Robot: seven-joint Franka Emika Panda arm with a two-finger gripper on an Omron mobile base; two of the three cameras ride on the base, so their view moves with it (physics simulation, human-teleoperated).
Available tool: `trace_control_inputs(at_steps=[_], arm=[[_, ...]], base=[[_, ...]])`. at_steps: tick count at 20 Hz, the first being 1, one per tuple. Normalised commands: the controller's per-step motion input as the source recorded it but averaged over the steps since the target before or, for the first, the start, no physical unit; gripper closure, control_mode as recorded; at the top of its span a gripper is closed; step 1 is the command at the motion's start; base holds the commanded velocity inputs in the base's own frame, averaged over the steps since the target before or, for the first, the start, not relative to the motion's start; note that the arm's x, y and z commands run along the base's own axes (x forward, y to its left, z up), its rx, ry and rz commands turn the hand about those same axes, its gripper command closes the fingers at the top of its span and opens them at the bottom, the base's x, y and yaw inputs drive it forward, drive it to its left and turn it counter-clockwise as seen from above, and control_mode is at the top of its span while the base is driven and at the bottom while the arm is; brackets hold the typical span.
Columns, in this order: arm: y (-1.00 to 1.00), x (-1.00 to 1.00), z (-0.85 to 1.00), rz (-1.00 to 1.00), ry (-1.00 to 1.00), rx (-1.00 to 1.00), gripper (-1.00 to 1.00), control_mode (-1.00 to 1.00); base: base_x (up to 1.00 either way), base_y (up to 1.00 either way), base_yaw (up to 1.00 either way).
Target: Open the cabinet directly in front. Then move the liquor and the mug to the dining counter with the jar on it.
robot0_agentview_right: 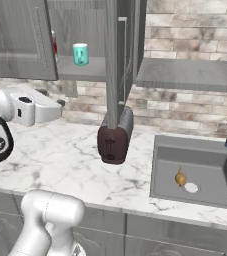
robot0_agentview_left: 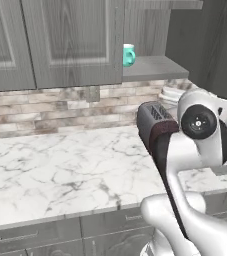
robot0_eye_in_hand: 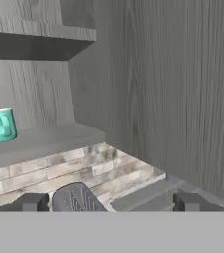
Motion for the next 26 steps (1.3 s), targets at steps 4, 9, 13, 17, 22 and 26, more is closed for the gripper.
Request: trace_control_inputs(at_steps=[4,9,13,17,22,26], arm=[[1.00,-0.50,0.00,0.63,0.03,-0.17,-1.00,-1.00],[0.67,-0.59,0.00,0.46,-0.03,-0.13,-1.00,-1.00],[0.11,-0.14,0.05,0.07,-0.12,-0.01,-1.00,-1.00],[0.27,0.00,0.32,0.05,-0.13,0.00,-1.00,-1.00],[0.44,0.09,0.26,0.01,-0.12,0.01,-1.00,-1.00],[0.22,0.30,0.21,0.00,-0.11,0.00,-1.00,-1.00]], base=[[0.00,0.00,0.00],[0.00,0.00,0.00],[0.00,0.00,0.00],[0.00,0.00,0.00],[0.00,0.00,0.00],[0.00,0.00,0.00]])
